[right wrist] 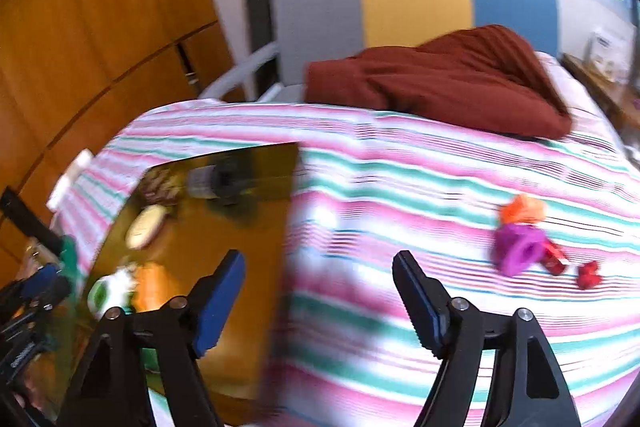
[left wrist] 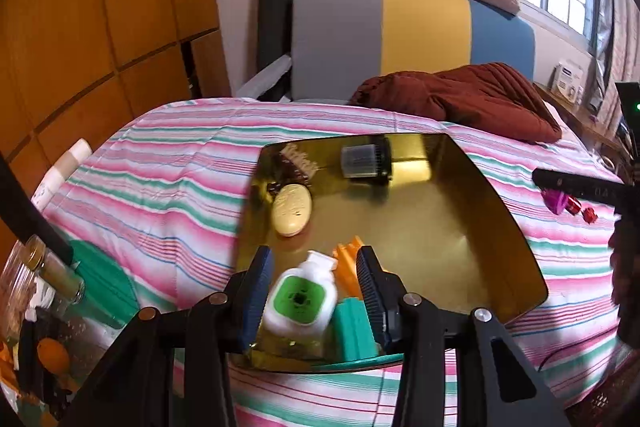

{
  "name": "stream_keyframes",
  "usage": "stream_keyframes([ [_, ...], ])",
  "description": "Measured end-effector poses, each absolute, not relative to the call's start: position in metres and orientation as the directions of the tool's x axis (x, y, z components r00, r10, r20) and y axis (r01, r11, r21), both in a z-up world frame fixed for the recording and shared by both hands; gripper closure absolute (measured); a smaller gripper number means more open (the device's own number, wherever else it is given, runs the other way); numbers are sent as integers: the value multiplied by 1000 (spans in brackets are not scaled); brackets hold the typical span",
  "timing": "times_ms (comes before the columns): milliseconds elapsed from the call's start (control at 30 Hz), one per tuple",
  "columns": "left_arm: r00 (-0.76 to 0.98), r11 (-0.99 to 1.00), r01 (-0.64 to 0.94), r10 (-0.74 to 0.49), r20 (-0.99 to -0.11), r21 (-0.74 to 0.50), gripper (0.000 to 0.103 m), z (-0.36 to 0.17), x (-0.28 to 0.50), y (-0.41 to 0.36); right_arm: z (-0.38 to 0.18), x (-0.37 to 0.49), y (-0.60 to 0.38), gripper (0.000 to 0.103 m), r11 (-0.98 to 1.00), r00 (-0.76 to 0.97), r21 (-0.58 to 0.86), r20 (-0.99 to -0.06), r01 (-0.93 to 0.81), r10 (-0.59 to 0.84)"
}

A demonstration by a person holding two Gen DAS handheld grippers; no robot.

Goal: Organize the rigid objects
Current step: 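Carry the yellow channel piece with the right tool and drop it in the tray, then move both tools back to the remaining toys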

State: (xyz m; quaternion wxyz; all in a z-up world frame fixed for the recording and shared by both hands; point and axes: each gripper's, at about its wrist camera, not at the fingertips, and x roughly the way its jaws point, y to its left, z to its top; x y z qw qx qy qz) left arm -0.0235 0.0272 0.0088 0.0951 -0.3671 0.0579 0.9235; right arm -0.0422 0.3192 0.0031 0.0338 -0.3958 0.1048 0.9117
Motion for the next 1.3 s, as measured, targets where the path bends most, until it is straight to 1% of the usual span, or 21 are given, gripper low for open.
stream_keyframes([
  [200, -708, -967, -250, 147, -691, 50, 60, 9, -23, 45, 1, -28, 406, 24, -945, -667, 91, -730, -313, 150],
  [300, -705, -962, -266, 152, -693, 59, 60, 9, -24, 55, -2, -17, 452, 24, -909, -656, 72, -716, -410, 239],
  [500, -694, -951, -302, 170, -700, 68, 60, 11, -25, 77, -27, 21, 535, 24, -769, -593, 94, -698, -632, 402],
  [533, -692, -949, -309, 175, -700, 68, 60, 11, -25, 81, -34, 24, 548, 24, -728, -543, 104, -738, -678, 401],
  [567, -691, -945, -319, 184, -699, 67, 60, 12, -25, 86, -37, 28, 559, 24, -701, -537, 147, -755, -698, 377],
  [633, -690, -941, -333, 198, -696, 63, 60, 12, -25, 94, -38, 32, 571, 24, -667, -546, 200, -756, -717, 361],
  [900, -656, -915, -401, 256, -710, 41, 60, 8, -21, 126, -48, 41, 587, 23, -584, -544, 300, -784, -754, 300],
  [1033, -650, -901, -432, 282, -706, 37, 60, 12, -18, 142, -52, 53, 595, 23, -526, -566, 367, -773, -767, 286],
  [1300, -575, -842, -539, 389, -719, -24, 60, 22, -19, 198, -44, 47, 585, 23, -569, -608, 391, -752, -724, 257],
])
